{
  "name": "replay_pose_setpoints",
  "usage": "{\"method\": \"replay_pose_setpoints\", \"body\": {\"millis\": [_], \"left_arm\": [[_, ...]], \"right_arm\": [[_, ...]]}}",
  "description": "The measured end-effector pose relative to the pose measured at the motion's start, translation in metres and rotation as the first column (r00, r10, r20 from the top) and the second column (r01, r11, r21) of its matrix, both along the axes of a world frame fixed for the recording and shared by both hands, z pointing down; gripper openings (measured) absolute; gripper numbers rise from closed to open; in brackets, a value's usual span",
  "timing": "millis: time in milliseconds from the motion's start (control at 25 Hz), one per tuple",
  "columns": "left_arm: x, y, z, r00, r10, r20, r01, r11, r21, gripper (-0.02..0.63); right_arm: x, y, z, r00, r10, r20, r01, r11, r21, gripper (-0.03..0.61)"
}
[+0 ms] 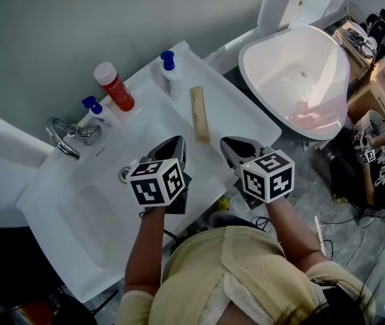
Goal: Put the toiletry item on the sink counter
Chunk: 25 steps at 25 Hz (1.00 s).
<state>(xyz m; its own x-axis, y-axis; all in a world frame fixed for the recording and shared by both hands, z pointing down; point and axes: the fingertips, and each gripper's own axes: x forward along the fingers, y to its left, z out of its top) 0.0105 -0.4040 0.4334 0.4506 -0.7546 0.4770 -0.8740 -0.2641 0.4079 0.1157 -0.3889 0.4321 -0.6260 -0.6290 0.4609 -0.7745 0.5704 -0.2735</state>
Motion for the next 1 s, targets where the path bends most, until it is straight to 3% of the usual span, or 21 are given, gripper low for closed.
{"method": "replay_pose_setpoints", "body": {"millis": [240, 1000], "left_arm": [[0.000, 0.021, -0.003, 0.998, 0.012, -0.057, -0.014, 1.000, -0.028, 0.043], [-0.014, 0.074, -0.002, 0.999, 0.039, -0.032, -0.040, 0.999, -0.033, 0.043]], "right_arm": [[0.003, 0.014, -0.003, 1.000, 0.006, -0.003, -0.006, 1.000, 0.007, 0.026], [-0.005, 0.047, -0.005, 1.000, 0.021, -0.007, -0.021, 1.000, 0.021, 0.026]]}}
